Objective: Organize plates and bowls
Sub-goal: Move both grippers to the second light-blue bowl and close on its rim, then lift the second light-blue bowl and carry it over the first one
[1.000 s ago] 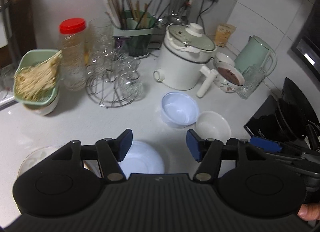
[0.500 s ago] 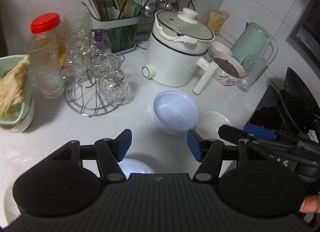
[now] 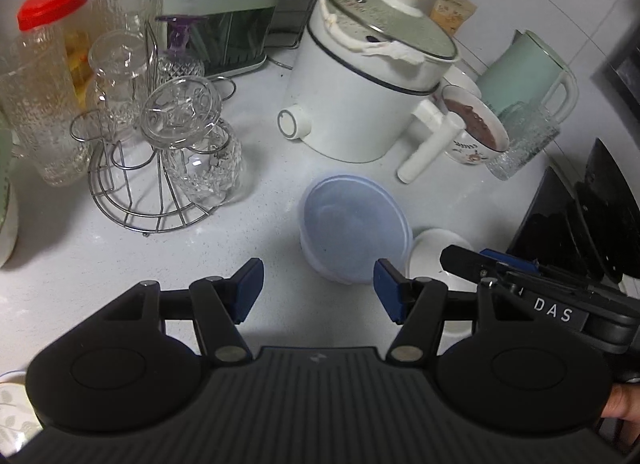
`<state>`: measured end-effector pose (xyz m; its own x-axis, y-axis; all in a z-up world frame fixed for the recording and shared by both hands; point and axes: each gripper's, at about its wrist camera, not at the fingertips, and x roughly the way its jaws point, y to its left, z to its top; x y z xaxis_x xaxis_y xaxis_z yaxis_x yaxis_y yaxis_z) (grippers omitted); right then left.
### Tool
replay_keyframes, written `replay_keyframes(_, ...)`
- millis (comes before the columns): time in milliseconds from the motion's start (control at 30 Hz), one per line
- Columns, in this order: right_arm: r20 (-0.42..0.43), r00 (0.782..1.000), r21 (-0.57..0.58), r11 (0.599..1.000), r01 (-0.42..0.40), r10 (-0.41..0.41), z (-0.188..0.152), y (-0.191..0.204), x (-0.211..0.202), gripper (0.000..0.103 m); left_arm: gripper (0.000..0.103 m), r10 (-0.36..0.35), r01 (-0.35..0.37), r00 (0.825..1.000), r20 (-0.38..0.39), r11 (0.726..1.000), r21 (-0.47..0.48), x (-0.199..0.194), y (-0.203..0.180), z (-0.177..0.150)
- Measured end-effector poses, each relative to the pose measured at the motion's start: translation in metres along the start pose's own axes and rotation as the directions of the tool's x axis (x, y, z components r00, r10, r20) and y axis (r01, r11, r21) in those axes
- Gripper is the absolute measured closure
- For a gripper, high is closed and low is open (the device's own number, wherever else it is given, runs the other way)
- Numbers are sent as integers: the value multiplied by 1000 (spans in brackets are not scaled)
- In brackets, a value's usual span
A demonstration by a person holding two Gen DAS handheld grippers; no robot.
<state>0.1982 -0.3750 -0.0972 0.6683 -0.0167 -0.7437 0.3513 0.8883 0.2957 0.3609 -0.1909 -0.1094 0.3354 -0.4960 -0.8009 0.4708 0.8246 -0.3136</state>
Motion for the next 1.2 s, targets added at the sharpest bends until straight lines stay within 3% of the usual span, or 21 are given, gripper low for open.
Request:
replay_keyframes(200,-27,1000,5,1000,4,-4,10,-4,24,50,38,-16,15,999,-34,999,-37,26,8,14)
replay_keyframes(400,-32,999,13,1000,20,-20,19,-2,48,56,41,-42,41,997,-68,999,-14,51,9,24)
replay_keyframes(600,-36,998,3,998,56,-56,30,-4,74,57,50,-34,32,997,-64,999,-28,68,13,35)
replay_keyframes(933,-68,992,14,994,110,-108,28,-7,102,79,71,-69,65,987,-144,997,-32,101,17,40)
replay_keyframes(1200,-99,992,56,995,83,-77,27,-12,102,84,76,-86,80,987,-139,996,-50,103,14,40)
